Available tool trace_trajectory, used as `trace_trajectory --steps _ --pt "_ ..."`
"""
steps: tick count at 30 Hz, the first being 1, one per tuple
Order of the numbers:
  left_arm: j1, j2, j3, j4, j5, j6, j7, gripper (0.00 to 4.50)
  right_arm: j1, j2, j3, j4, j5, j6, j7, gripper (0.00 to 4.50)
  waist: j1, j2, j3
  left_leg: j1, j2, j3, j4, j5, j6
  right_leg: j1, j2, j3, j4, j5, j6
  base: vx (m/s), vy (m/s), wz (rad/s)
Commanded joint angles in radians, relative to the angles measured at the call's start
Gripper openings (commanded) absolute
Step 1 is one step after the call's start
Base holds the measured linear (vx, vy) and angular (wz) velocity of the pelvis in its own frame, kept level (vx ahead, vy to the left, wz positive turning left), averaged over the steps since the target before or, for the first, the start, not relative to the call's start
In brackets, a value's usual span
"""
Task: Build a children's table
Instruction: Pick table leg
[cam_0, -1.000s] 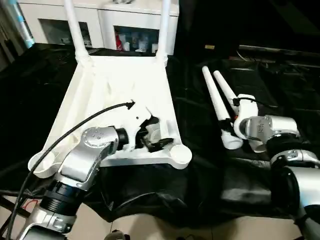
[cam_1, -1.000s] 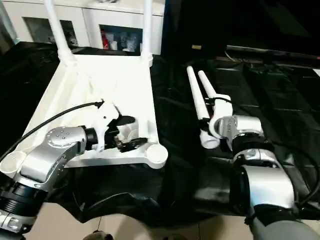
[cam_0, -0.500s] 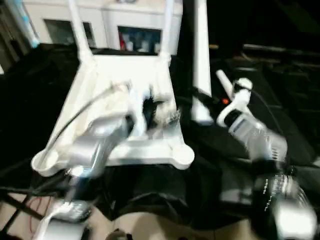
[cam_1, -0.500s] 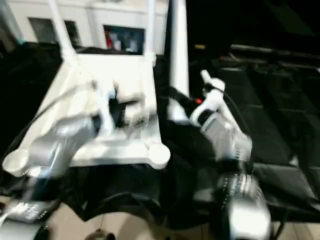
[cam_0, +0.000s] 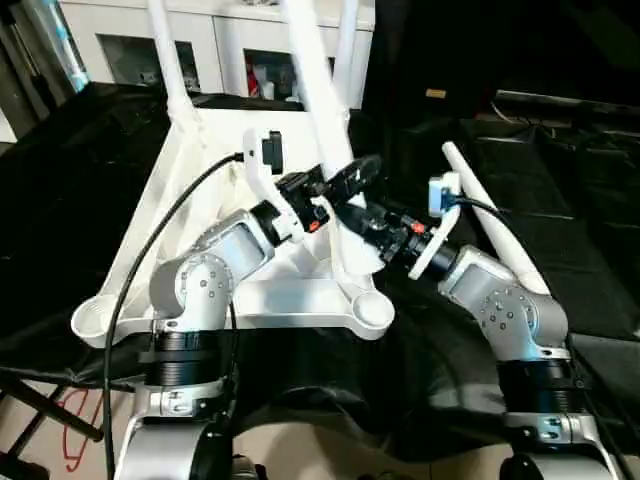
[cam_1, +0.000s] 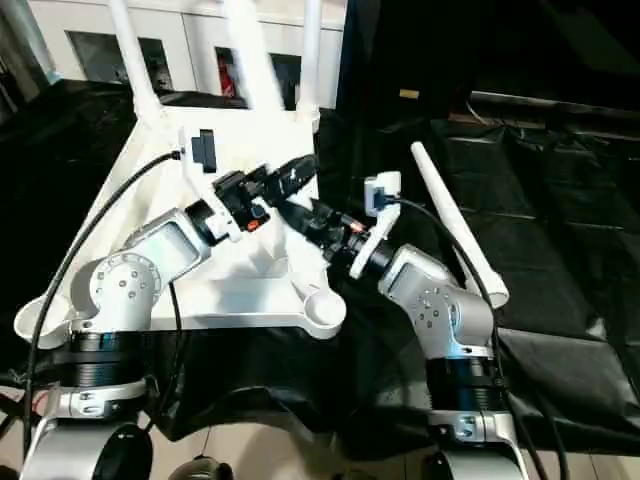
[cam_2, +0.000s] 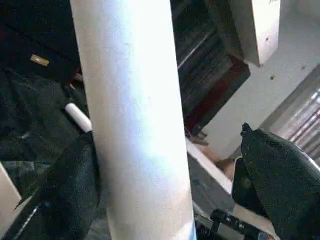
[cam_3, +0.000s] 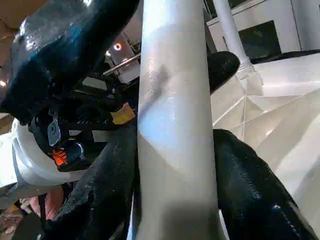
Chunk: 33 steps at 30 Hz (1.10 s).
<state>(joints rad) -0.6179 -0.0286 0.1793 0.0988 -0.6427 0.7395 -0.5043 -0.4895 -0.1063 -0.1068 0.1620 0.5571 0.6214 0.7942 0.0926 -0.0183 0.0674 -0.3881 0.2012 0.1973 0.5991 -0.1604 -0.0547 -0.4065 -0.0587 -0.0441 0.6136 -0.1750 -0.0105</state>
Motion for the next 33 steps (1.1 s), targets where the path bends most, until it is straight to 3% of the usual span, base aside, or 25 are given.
trace_trajectory --steps 1,5,6,13,18,20,21,25,27,30,33 --pt "-0.02 -0.01 0.01 -0.027 -0.024 0.014 0.023 4.5 0.008 -0.012 0.007 -0.029 0.005 0.01 0.005 1.88 0.003 -0.006 -0.079 0.02 0.025 -0.017 -0.066 -0.171 0.006 0.049 -0.07 0.037 -0.075 -0.209 -0.164 0.0 0.0 0.0" --pt "-0.018 -0.011 0.014 -0.038 -0.039 0.028 0.022 4.5 0.015 -0.016 0.016 -0.038 0.008 0.017 0.003 1.88 0.003 -0.006 -0.077 0.02 0.026 -0.017 -0.067 -0.172 0.007 0.048 -0.071 0.036 -0.078 -0.233 -0.154 0.0 0.0 0.0" --pt "-0.018 -0.013 0.015 -0.04 -0.042 0.03 0.023 4.23 0.016 -0.018 0.018 -0.039 0.008 0.018 0.004 1.88 0.002 -0.006 -0.077 0.021 0.026 -0.017 -0.067 -0.177 0.005 0.047 -0.071 0.037 -0.08 -0.245 -0.149 0.0 0.0 0.0" --pt "-0.01 -0.013 0.0 -0.051 -0.049 0.034 0.04 3.72 0.025 -0.033 0.035 -0.045 -0.004 0.012 -0.002 1.88 0.003 -0.005 -0.077 0.021 0.026 -0.018 -0.067 -0.176 0.001 0.047 -0.07 0.037 -0.079 -0.247 -0.137 0.0 0.0 0.0" --pt "-0.027 -0.019 0.002 -0.034 -0.008 0.017 0.107 3.3 0.023 -0.035 0.091 -0.048 -0.096 -0.045 -0.063 1.88 0.001 -0.002 -0.076 0.021 0.026 -0.018 -0.067 -0.18 -0.008 0.046 -0.07 0.037 -0.079 -0.247 -0.136 0.0 0.0 0.0" --pt "-0.058 -0.036 0.032 0.012 0.019 -0.001 0.195 3.2 0.006 -0.028 0.132 -0.031 -0.183 -0.088 -0.139 1.88 -0.002 -0.004 -0.075 0.021 0.025 -0.019 -0.067 -0.188 -0.017 0.044 -0.069 0.037 -0.083 -0.261 -0.125 0.0 0.0 0.0" --pt "-0.069 -0.043 0.045 0.029 0.03 -0.014 0.228 2.91 -0.001 -0.024 0.15 -0.026 -0.214 -0.104 -0.165 1.88 -0.003 -0.005 -0.077 0.022 0.024 -0.019 -0.067 -0.188 -0.02 0.045 -0.069 0.037 -0.082 -0.265 -0.12 0.0 0.0 0.0" --pt "-0.084 -0.053 0.07 0.058 0.039 -0.037 0.277 2.86 -0.014 -0.005 0.173 -0.024 -0.248 -0.114 -0.213 1.88 -0.004 -0.005 -0.077 0.021 0.023 -0.02 -0.067 -0.188 -0.017 0.046 -0.068 0.037 -0.081 -0.251 -0.118 0.0 0.0 0.0" --pt "-0.084 -0.054 0.077 0.065 0.045 -0.045 0.301 2.46 -0.022 0.013 0.206 -0.03 -0.281 -0.128 -0.245 1.88 -0.004 -0.007 -0.078 0.019 0.023 -0.02 -0.066 -0.174 -0.013 0.047 -0.068 0.037 -0.076 -0.218 -0.127 0.0 0.0 0.0" --pt "-0.079 -0.055 0.081 0.063 0.046 -0.047 0.318 2.46 -0.026 0.031 0.229 -0.034 -0.295 -0.133 -0.263 1.88 -0.005 -0.004 -0.079 0.021 0.024 -0.019 -0.066 -0.166 -0.008 0.046 -0.066 0.038 -0.074 -0.192 -0.133 0.0 0.0 0.0" --pt "-0.08 -0.057 0.084 0.062 0.047 -0.048 0.329 2.07 -0.026 0.04 0.238 -0.037 -0.302 -0.14 -0.271 1.88 -0.004 -0.007 -0.077 0.023 0.025 -0.018 -0.067 -0.179 -0.008 0.046 -0.067 0.038 -0.074 -0.196 -0.137 0.0 0.0 0.0"
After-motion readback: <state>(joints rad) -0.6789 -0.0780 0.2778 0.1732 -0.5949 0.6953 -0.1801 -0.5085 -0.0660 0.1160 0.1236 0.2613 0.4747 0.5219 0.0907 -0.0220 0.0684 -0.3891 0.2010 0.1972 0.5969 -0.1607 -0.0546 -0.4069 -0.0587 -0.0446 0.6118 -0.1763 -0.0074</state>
